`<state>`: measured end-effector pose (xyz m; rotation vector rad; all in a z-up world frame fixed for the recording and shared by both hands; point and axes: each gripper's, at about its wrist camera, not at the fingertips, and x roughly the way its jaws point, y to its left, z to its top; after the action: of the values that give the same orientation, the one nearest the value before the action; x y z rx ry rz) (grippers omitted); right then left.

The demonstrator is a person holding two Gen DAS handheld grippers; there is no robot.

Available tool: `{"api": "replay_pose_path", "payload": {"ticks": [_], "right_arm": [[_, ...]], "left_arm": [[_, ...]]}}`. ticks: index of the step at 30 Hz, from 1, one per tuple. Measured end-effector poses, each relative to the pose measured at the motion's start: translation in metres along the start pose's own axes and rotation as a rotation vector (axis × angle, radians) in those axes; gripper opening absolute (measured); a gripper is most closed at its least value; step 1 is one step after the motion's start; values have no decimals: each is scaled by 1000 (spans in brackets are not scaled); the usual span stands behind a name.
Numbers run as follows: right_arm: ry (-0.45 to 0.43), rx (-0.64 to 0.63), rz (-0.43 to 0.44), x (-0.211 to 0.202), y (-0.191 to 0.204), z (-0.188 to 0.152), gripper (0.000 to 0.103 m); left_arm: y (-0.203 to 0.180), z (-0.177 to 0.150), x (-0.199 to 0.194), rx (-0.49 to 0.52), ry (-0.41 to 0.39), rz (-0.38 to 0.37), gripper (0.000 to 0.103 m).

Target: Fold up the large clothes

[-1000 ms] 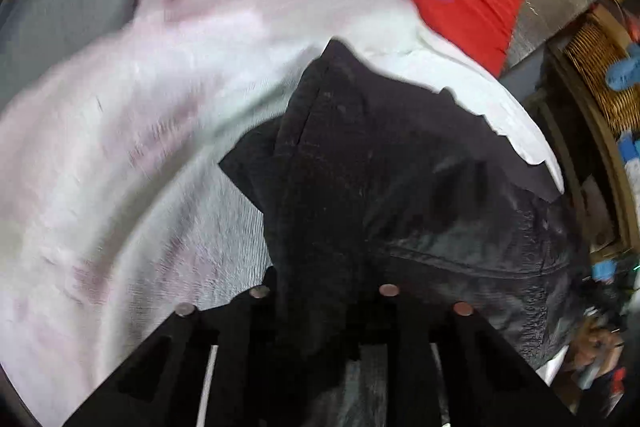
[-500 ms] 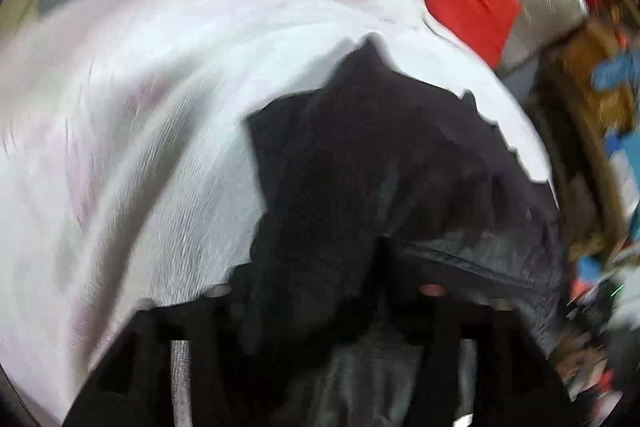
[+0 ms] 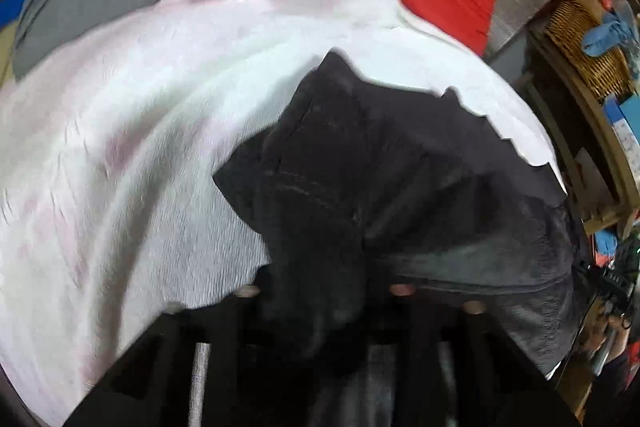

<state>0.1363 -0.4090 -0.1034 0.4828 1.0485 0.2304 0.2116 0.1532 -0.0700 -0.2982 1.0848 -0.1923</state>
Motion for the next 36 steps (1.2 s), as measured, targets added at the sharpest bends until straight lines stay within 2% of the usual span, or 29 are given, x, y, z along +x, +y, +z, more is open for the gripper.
{"api": "replay_pose_path", "payload": {"ticks": [4,8,10,13,14,15,16,17,18,20,24,27,30,32,33,34,35,36], "right_arm": [[-92,-197,-50,-43,57,25,15],[-187,-270,-71,-74,81,40,14],[-190,-228,-72,-70,66,40,14],[-116,-145,-103,-27,34,28,15],[-76,-105,-113,-14,19,21,17],[-27,-54,-138,4,1,14,30],[-7,-20,-155,14,-10,8,53],[-17,4,-153,16,-17,4,64],[-40,28,-140,11,-22,1,69],[-74,22,-138,-5,-20,4,69],[-175,-12,-170,-37,-10,28,72],[-155,-62,-153,-22,5,51,75],[-90,-117,-210,11,6,66,75],[-57,-116,-227,30,2,75,71],[-44,-107,-208,32,-4,76,30],[-16,-106,-195,35,-5,80,11],[-31,-146,-214,29,0,78,11],[-50,-188,-229,23,9,77,9]], "left_arm": [[-23,20,-34,68,-112,19,18],[-40,28,-69,102,-239,10,17],[-34,22,-71,91,-248,9,17],[-19,18,-42,46,-164,-13,22],[-13,12,-24,27,-118,4,33],[-6,4,-1,19,-48,60,56],[-1,-3,10,14,-14,94,67],[9,-6,12,-14,-33,94,75],[15,-6,7,-40,-38,71,75],[20,0,-10,-69,-37,58,74],[20,21,-54,-30,-184,103,74],[7,42,-39,-1,-141,65,74],[-15,51,-14,100,-101,77,74],[-24,57,9,140,-35,112,74],[-24,62,20,139,-12,123,69],[-25,64,26,137,-1,130,32],[-25,62,32,139,22,119,17],[-24,64,32,135,18,105,15]]}}
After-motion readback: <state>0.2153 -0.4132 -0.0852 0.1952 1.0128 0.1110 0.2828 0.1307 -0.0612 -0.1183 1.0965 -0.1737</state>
